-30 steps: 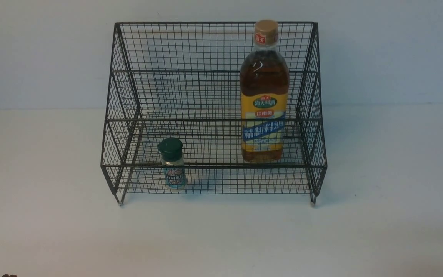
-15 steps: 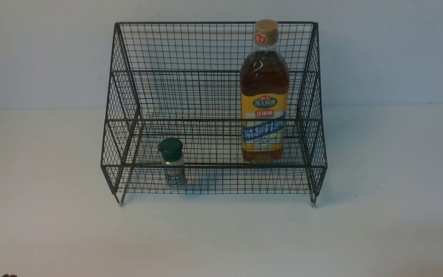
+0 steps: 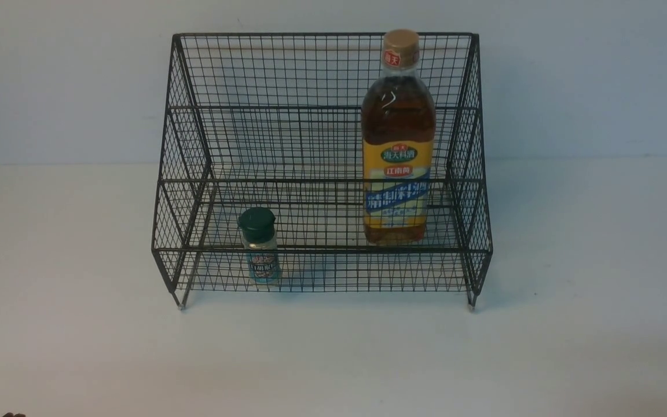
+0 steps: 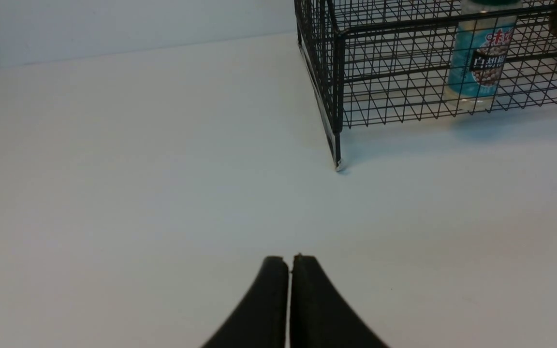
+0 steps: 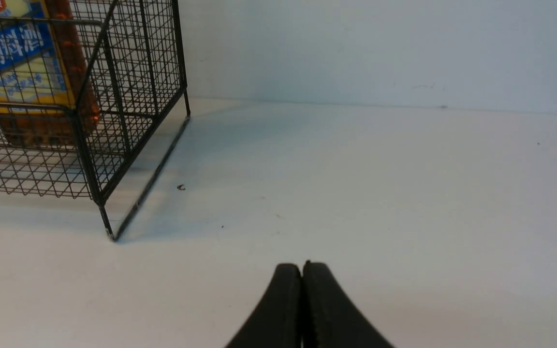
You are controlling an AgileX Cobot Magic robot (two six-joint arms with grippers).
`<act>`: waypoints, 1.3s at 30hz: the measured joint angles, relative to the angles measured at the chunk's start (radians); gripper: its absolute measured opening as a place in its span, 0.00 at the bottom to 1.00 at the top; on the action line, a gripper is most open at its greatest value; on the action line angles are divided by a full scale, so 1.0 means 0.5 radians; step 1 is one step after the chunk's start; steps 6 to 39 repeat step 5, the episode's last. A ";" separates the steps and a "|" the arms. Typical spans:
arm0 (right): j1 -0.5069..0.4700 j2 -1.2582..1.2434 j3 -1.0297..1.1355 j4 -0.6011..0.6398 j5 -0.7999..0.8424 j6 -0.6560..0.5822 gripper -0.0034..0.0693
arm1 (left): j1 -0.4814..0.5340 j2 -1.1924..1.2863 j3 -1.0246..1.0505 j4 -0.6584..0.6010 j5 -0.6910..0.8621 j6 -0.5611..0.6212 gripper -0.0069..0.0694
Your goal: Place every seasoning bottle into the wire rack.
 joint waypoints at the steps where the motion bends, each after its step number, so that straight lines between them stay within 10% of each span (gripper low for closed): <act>1: 0.000 0.000 0.000 0.000 0.000 0.000 0.03 | 0.000 0.000 0.000 0.000 0.000 0.000 0.08; 39: 0.000 0.000 0.000 0.000 0.000 0.000 0.03 | 0.000 0.000 0.000 0.000 0.000 0.000 0.08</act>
